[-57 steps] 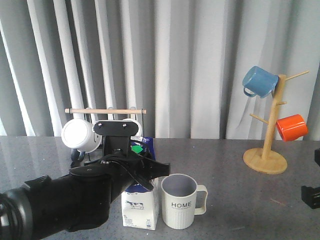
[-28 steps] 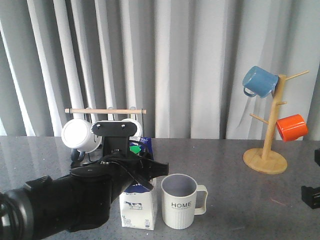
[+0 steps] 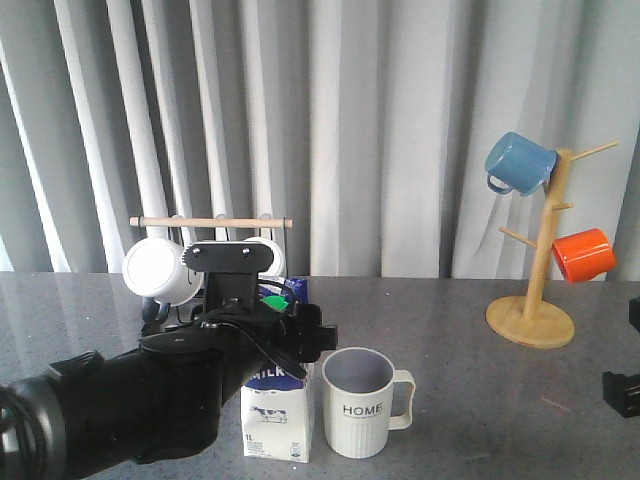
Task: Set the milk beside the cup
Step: 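Open the left gripper and lift it away from the carton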
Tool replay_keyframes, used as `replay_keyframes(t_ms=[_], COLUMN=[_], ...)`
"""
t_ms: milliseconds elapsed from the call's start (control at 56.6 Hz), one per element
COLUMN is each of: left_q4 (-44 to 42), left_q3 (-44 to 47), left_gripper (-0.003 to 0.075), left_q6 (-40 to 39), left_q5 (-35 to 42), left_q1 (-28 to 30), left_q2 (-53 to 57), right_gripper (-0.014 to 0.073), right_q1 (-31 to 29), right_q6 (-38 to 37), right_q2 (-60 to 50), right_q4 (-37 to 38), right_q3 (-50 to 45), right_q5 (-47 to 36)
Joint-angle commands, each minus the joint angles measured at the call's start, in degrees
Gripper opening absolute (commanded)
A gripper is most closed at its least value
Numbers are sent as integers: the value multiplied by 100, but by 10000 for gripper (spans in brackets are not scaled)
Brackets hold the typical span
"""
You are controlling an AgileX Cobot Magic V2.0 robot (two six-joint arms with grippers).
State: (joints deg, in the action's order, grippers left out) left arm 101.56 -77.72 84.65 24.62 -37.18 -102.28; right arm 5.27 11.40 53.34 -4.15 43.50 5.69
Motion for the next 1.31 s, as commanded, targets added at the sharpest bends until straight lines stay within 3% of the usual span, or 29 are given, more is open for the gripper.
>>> replay_keyframes(t_ms=[0,389,495,672,1290], left_q4=[132,-238,-393,-743,-814], left_q3=[-201,-275,-275,-275,-267], left_gripper=[572,423,307,-10,-7], left_q6=[-41,11,11,11,11], left_q5=[-53,-220,-149,70,283], left_q1=[-26,-26,-10,-10,-10], left_q2=[443,1355,1632,2011,2254], right_gripper=[-8,-8,-8,-8,-8], right_q1=[-23,-23,-23,-23,-23], right_q6=[9,9,9,9,9], right_q2=[-65,-65,-65,-65,-65], right_q4=[-14,-14,-14,-14,-14], right_q3=[175,175,175,175,175], right_q5=[-431,-431,-431,-431,-431])
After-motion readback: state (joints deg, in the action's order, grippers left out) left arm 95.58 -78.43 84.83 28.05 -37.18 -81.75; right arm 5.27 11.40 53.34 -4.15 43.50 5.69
